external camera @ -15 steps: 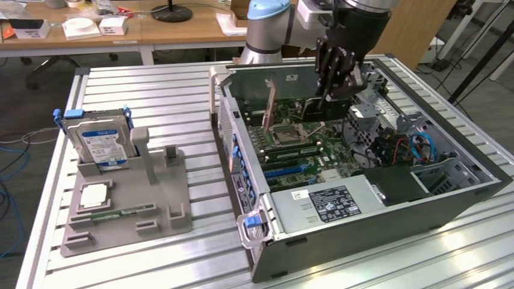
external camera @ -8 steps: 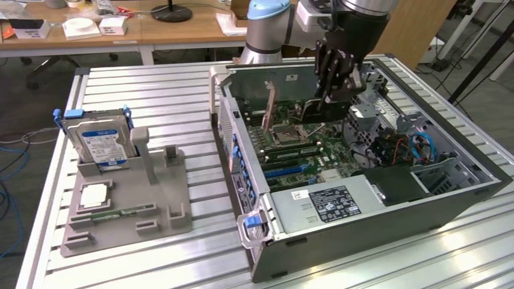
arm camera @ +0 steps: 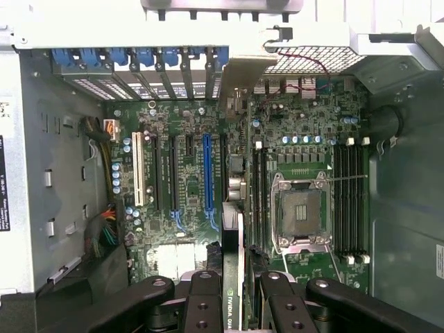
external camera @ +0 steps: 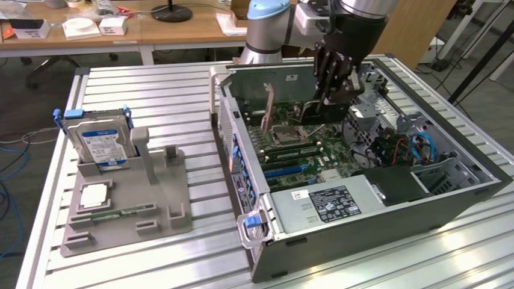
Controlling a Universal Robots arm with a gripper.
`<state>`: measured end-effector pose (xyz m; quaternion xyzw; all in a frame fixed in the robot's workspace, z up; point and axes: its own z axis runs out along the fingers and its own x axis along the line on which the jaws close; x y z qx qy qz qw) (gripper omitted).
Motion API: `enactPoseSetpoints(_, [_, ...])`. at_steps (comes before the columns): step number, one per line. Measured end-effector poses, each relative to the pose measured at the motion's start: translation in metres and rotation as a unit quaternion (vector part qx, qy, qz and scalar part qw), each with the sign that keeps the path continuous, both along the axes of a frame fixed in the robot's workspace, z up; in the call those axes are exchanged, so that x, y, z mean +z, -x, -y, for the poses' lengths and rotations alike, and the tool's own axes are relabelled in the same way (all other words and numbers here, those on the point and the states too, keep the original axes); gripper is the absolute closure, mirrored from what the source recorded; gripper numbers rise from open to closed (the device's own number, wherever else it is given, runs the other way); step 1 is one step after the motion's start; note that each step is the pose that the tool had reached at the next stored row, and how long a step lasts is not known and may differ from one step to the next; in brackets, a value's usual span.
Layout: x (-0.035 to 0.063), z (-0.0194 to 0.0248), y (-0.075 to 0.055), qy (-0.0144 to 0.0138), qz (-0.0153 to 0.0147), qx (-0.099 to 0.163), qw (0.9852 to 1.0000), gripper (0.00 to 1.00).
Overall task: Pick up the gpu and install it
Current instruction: 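Insert the gpu into the slot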
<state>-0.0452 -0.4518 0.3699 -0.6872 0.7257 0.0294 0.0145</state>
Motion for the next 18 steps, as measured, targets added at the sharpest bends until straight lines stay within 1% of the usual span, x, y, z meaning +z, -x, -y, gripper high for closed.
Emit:
enactPoseSetpoints(7, [-0.0015, 0.0000, 0.0008, 0.0000, 0.0000, 0.000, 1.0000, 0.74])
enactPoseSetpoints(11, [-0.0018, -0.0003, 0.0008, -0.0009, 0.0000, 0.000, 1.0000, 0.74])
enactPoseSetpoints(18, [-0.0027, -0.0024, 0.0008, -0.0016, 0.0000, 0.000, 1.0000, 0.74])
